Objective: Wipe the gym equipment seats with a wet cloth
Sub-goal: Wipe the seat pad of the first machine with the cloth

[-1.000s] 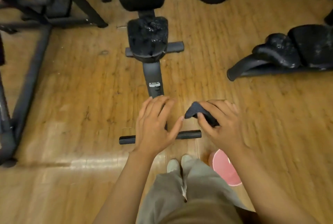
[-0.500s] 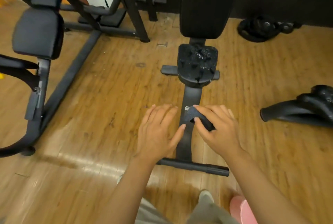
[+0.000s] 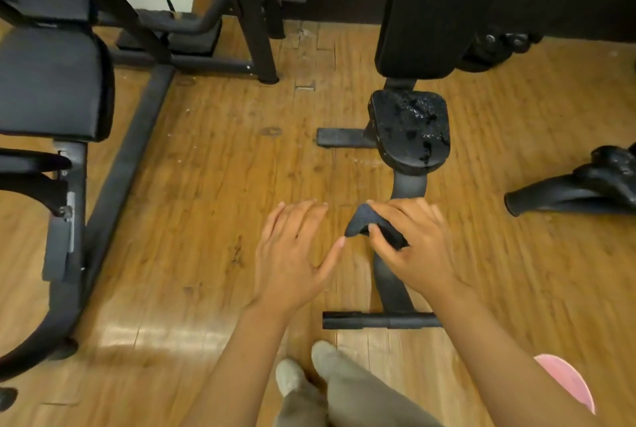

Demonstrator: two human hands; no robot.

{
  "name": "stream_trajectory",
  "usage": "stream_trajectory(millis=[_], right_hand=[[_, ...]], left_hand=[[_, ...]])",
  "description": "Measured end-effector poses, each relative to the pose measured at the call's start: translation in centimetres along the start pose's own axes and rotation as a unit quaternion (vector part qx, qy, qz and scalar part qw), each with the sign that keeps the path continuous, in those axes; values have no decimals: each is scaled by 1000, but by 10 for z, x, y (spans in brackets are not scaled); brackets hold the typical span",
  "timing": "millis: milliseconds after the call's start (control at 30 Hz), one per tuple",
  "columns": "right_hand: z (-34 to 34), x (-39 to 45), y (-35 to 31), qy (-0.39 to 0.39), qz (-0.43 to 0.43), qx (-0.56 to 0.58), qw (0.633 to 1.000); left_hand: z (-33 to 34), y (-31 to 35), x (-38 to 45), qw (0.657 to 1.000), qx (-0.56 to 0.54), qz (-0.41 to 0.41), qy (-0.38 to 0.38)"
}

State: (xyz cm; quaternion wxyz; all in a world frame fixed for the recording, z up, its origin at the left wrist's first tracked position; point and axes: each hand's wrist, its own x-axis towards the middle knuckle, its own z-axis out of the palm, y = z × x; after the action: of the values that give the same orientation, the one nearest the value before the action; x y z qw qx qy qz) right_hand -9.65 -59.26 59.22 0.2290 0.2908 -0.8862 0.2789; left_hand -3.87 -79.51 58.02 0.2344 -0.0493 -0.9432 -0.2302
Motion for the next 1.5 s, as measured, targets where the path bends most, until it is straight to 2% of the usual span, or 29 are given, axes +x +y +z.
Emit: stream_trajectory(millis=[167, 533, 800, 1033, 1133, 1267, 1500], right_hand=[[34, 40, 2, 16, -13, -23, 1000], [120, 125, 54, 70, 103, -61, 990], [143, 197, 116, 66, 138, -143, 978], [173, 240, 182, 20, 156, -211, 965], [181, 252, 215, 7, 196, -218, 956], [205, 259, 258, 32, 251, -216, 943], [250, 253, 377, 10, 239, -204, 949]], left_hand=[[3, -44, 33, 999, -11, 15, -28], [58, -124, 181, 990, -36, 118, -73], [110, -159, 281, 979, -68, 152, -117], [179, -186, 360, 963, -103, 189, -162], [213, -187, 382, 960, -105, 174, -191], [258, -184, 394, 962, -93, 127, -224], [363, -175, 405, 962, -51, 92, -252]])
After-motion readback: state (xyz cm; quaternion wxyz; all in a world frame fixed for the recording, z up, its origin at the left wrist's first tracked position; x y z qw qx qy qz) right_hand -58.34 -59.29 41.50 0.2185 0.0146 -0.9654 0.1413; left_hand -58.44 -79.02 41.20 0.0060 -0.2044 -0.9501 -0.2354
